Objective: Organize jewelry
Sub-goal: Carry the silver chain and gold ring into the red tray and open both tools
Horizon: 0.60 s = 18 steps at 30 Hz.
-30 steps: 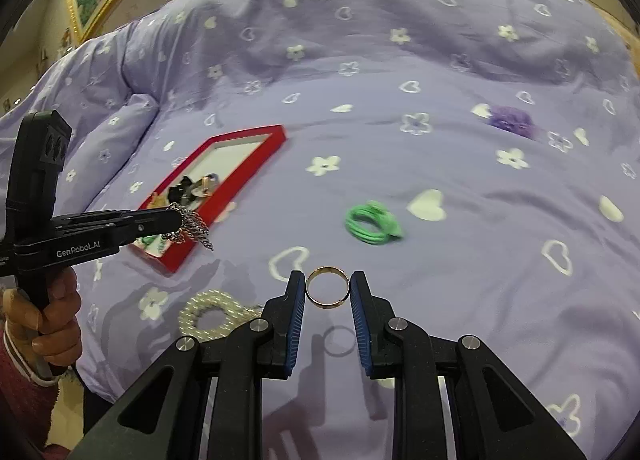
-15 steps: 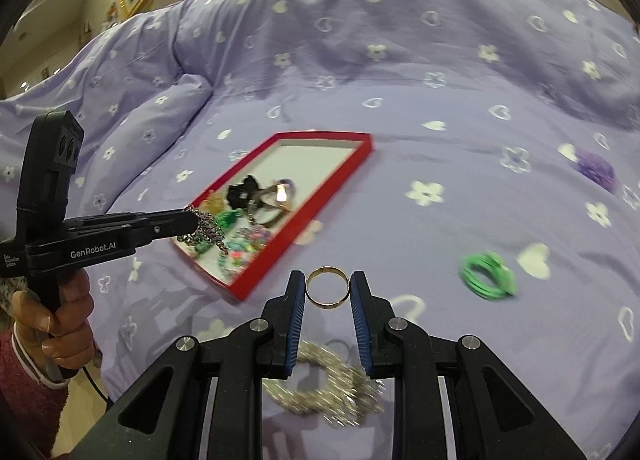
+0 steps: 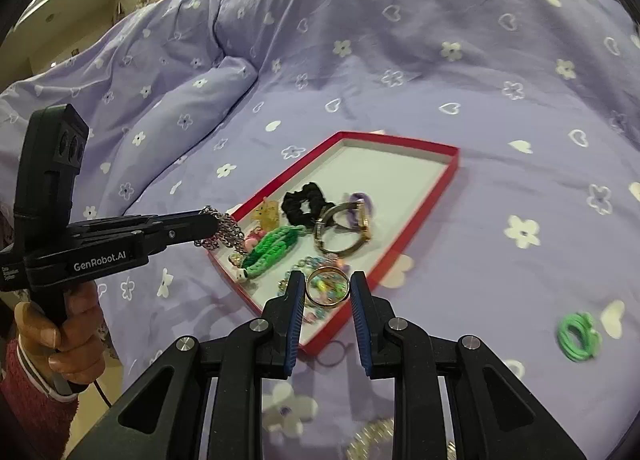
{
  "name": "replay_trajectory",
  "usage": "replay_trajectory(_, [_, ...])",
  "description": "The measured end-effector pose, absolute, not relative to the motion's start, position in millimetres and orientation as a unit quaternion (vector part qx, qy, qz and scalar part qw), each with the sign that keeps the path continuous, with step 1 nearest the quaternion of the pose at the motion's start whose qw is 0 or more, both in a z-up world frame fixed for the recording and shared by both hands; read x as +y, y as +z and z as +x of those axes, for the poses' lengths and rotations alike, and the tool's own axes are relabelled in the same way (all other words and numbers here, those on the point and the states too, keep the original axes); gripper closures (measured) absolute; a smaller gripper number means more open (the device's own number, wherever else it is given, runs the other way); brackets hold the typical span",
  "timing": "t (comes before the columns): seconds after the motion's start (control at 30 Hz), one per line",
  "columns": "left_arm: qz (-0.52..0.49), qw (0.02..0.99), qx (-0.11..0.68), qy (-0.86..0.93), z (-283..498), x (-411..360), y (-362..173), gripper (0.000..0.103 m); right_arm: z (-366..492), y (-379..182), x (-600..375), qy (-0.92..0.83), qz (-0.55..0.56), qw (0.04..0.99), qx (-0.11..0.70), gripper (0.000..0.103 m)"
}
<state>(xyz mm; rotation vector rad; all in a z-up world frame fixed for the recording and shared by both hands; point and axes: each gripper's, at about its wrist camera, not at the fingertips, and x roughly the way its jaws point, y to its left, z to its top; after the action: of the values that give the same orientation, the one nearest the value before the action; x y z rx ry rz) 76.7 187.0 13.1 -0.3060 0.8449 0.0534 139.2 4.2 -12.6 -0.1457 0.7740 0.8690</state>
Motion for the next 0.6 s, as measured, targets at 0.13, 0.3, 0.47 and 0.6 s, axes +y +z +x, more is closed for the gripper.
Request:
replay_trajectory(0.13, [-0.156, 0.896, 0.416, 0.031, 82, 196, 3, 0.093, 141, -22, 24, 0.419, -0.085, 0.823, 0.373, 0.080])
replay_trajectory(0.3, [-0.160, 0.889, 0.428, 0.041, 88, 205, -12, 0.093, 146, -35, 40, 0.418, -0.104, 0.816, 0.385, 0.080])
replay_trajectory(0.47, [-0.167, 0.880, 0.441, 0.048, 91, 215, -29, 0.093, 153, -50, 49, 0.415, -0.123, 0.806, 0.404, 0.080])
replay_trajectory(0.6, [-0.169, 0.875, 0.451, 0.055, 94, 219, -40, 0.093, 155, -60, 53, 0.413, -0.133, 0.800, 0.415, 0.080])
